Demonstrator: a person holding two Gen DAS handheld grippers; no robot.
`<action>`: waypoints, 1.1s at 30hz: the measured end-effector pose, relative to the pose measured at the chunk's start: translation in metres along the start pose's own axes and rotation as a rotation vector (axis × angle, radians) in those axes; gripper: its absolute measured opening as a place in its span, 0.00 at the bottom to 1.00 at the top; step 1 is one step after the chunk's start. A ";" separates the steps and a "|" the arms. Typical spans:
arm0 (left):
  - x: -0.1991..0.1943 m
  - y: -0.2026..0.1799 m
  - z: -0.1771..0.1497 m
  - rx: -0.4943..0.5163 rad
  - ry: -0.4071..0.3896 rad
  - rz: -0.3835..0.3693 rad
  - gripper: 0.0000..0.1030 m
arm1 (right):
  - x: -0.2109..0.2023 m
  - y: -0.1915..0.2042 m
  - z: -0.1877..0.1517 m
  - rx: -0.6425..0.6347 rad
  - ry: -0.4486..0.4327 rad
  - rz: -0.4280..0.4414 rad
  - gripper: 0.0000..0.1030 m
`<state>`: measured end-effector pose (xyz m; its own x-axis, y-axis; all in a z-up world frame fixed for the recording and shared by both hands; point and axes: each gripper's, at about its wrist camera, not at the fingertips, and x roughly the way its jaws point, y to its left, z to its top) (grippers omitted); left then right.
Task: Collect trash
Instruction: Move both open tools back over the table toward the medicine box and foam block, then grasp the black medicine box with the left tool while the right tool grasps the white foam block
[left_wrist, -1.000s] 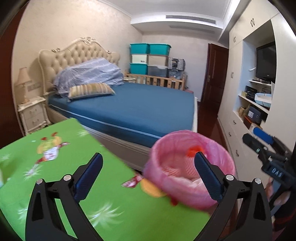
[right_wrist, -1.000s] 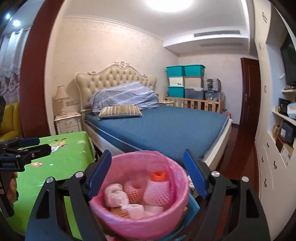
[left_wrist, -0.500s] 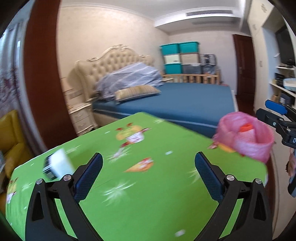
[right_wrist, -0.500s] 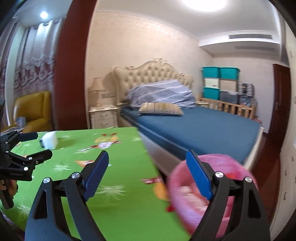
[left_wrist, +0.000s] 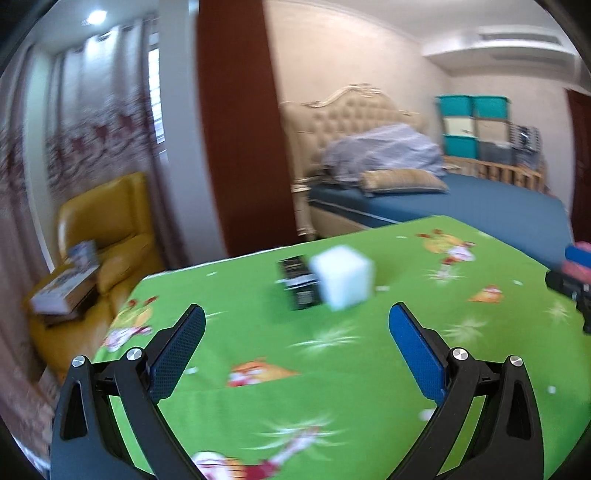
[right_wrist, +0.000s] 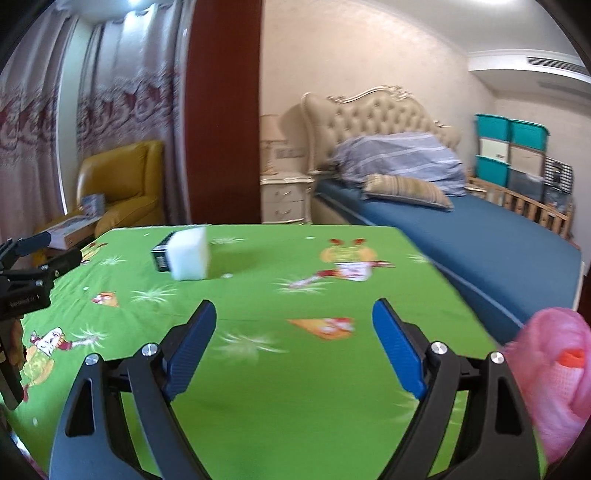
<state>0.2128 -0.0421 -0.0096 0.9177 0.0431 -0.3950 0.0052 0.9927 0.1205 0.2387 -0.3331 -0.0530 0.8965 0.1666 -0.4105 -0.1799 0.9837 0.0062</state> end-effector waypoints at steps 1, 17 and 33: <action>0.003 0.011 -0.001 -0.025 0.005 0.013 0.92 | 0.009 0.011 0.003 -0.007 0.005 0.013 0.81; 0.028 0.076 -0.025 -0.138 0.068 0.103 0.92 | 0.136 0.104 0.039 -0.068 0.159 0.125 0.81; 0.060 0.078 0.013 -0.153 0.174 0.082 0.92 | 0.215 0.119 0.057 -0.074 0.298 0.177 0.49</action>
<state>0.2730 0.0363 -0.0123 0.8303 0.1303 -0.5418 -0.1392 0.9900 0.0247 0.4329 -0.1766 -0.0886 0.6931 0.2959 -0.6573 -0.3606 0.9319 0.0393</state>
